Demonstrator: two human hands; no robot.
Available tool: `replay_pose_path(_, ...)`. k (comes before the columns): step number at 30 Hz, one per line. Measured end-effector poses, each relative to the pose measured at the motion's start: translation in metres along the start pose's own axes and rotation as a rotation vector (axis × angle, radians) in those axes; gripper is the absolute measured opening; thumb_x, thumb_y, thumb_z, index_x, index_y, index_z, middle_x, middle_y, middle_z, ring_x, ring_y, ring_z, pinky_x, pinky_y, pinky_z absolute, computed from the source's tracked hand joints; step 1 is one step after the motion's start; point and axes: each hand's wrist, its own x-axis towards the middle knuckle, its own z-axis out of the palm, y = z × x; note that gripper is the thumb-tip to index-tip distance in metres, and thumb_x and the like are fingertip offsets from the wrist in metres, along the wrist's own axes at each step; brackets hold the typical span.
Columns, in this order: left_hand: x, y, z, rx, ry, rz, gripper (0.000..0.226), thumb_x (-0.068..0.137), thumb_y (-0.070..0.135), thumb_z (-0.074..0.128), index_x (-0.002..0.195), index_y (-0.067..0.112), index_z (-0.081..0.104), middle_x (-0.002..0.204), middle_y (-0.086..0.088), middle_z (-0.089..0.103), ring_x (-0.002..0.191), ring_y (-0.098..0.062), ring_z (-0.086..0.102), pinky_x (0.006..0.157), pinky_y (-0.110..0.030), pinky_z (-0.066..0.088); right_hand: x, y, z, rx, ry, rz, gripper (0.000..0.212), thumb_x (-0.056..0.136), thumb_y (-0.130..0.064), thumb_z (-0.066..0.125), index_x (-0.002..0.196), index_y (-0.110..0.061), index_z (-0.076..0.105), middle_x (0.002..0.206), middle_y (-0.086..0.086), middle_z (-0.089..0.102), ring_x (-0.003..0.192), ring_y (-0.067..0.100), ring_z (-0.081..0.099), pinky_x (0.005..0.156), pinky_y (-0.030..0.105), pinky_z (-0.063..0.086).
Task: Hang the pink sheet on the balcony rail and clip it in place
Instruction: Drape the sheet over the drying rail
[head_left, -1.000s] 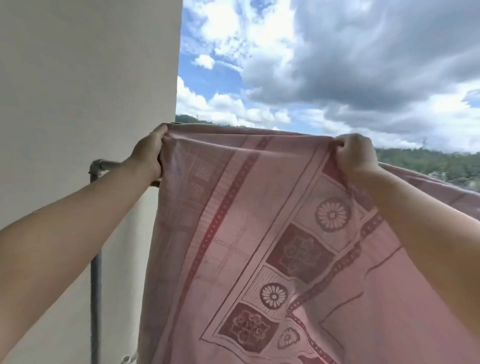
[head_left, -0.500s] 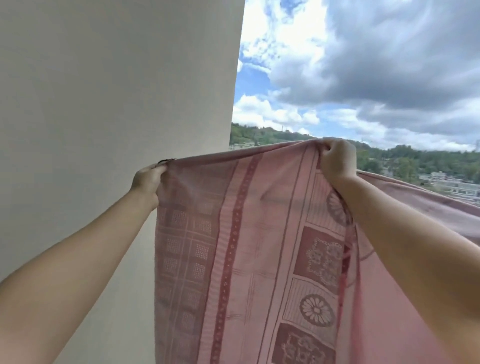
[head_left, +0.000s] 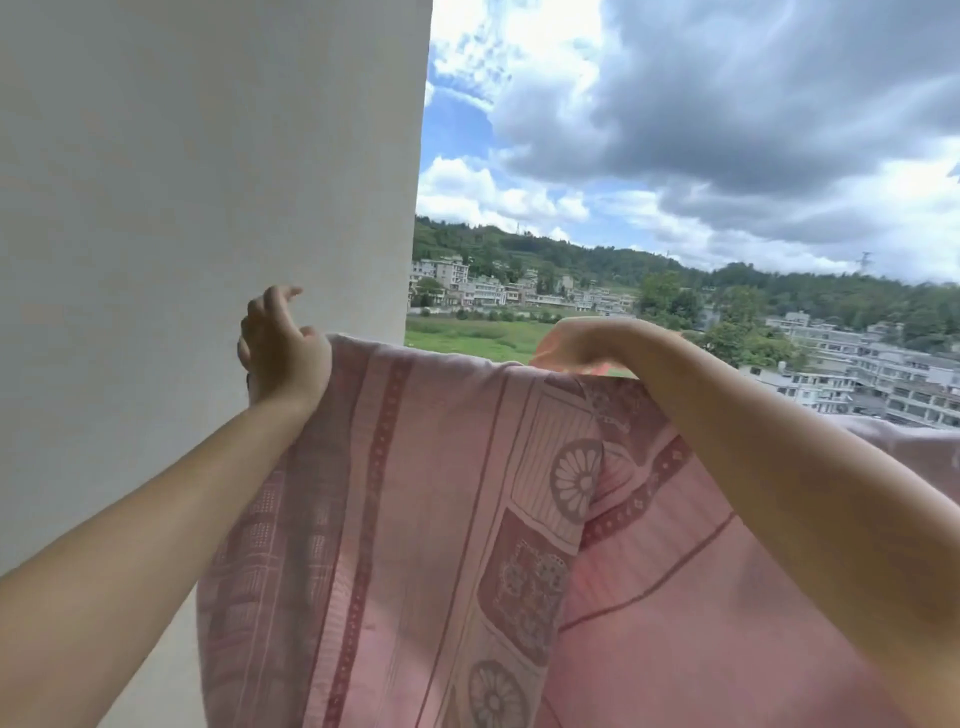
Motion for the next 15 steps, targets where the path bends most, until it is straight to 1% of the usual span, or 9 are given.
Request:
replay_pose_path(1, -0.013, 0.024, 0.003, -0.027, 0.009, 0.168, 0.040, 0.084, -0.003, 0.040, 0.122, 0.008, 0.050, 0.130, -0.015, 0.050, 0.125, -0.031, 0.042, 0.111, -0.044, 0.025, -0.002, 0.005, -0.007, 0.000, 0.047, -0.063, 0.034, 0.096, -0.023, 0.040, 0.113, -0.001, 0.060, 0.099, 0.009, 0.066, 0.086, 0.021, 0.061, 0.075, 0.025, 0.050)
replay_pose_path(2, -0.027, 0.044, 0.009, -0.043, -0.025, 0.310, 0.036, 0.084, -0.003, 0.042, 0.116, 0.007, 0.054, 0.124, -0.015, 0.055, 0.120, -0.030, 0.046, 0.109, -0.044, 0.027, -0.005, 0.014, -0.012, -0.049, 0.087, -0.129, 0.031, 0.095, -0.022, 0.042, 0.111, -0.003, 0.062, 0.101, 0.009, 0.070, 0.083, 0.020, 0.065, 0.074, 0.028, 0.051)
replay_pose_path(3, -0.042, 0.063, 0.018, -0.062, -0.088, 0.446, 0.030, 0.086, -0.001, 0.044, 0.111, 0.006, 0.058, 0.116, -0.014, 0.059, 0.114, -0.029, 0.051, 0.107, -0.043, 0.032, -0.013, 0.024, -0.017, -0.040, 0.145, -0.152, 0.029, 0.094, -0.021, 0.044, 0.108, -0.004, 0.064, 0.101, 0.009, 0.072, 0.076, 0.017, 0.067, 0.071, 0.028, 0.051)
replay_pose_path(5, -0.077, 0.099, 0.037, -0.101, -0.245, 0.634, 0.024, 0.089, 0.011, 0.043, 0.103, 0.006, 0.061, 0.104, -0.011, 0.066, 0.102, -0.025, 0.058, 0.098, -0.044, 0.044, -0.033, 0.050, -0.027, -0.073, 0.254, -0.168, 0.026, 0.094, -0.018, 0.046, 0.102, -0.005, 0.068, 0.095, 0.010, 0.074, 0.062, 0.012, 0.065, 0.073, 0.027, 0.053)
replay_pose_path(7, -0.115, 0.133, 0.055, -0.133, -0.351, 0.739, 0.035, 0.087, 0.023, 0.035, 0.100, 0.006, 0.062, 0.098, -0.010, 0.068, 0.094, -0.023, 0.062, 0.089, -0.041, 0.049, -0.063, 0.079, -0.037, -0.145, 0.363, -0.169, 0.027, 0.093, -0.017, 0.047, 0.095, -0.005, 0.071, 0.091, 0.013, 0.074, 0.063, 0.018, 0.063, 0.073, 0.030, 0.054)
replay_pose_path(9, -0.154, 0.167, 0.072, -0.157, -0.385, 0.828, 0.040, 0.085, 0.027, 0.032, 0.099, 0.006, 0.063, 0.097, -0.010, 0.069, 0.090, -0.023, 0.063, 0.085, -0.037, 0.050, -0.101, 0.118, -0.046, -0.235, 0.477, -0.143, 0.027, 0.091, -0.018, 0.046, 0.091, -0.006, 0.071, 0.089, 0.016, 0.072, 0.073, 0.027, 0.062, 0.070, 0.033, 0.052)
replay_pose_path(12, -0.220, 0.221, 0.091, -0.210, -0.470, 0.934, 0.042, 0.087, 0.031, 0.030, 0.096, 0.007, 0.064, 0.093, -0.010, 0.067, 0.086, -0.024, 0.063, 0.072, -0.038, 0.054, -0.172, 0.187, -0.062, -0.331, 0.551, -0.084, 0.028, 0.090, -0.019, 0.044, 0.090, -0.004, 0.067, 0.089, 0.017, 0.069, 0.081, 0.031, 0.063, 0.070, 0.035, 0.050)
replay_pose_path(13, -0.245, 0.239, 0.099, -0.186, -0.486, 0.989, 0.044, 0.087, 0.034, 0.029, 0.093, 0.008, 0.064, 0.091, -0.010, 0.067, 0.086, -0.026, 0.063, 0.070, -0.038, 0.053, -0.196, 0.210, -0.067, -0.353, 0.558, -0.073, 0.028, 0.091, -0.020, 0.044, 0.093, -0.004, 0.066, 0.094, 0.017, 0.069, 0.085, 0.031, 0.062, 0.073, 0.035, 0.049)
replay_pose_path(15, -0.292, 0.277, 0.114, -0.114, -0.492, 1.094, 0.047, 0.086, 0.037, 0.028, 0.089, 0.009, 0.064, 0.087, -0.010, 0.065, 0.083, -0.030, 0.063, 0.069, -0.039, 0.051, -0.237, 0.251, -0.075, -0.428, 0.541, -0.094, 0.026, 0.091, -0.018, 0.044, 0.101, -0.005, 0.064, 0.109, 0.014, 0.067, 0.099, 0.030, 0.061, 0.082, 0.037, 0.047)
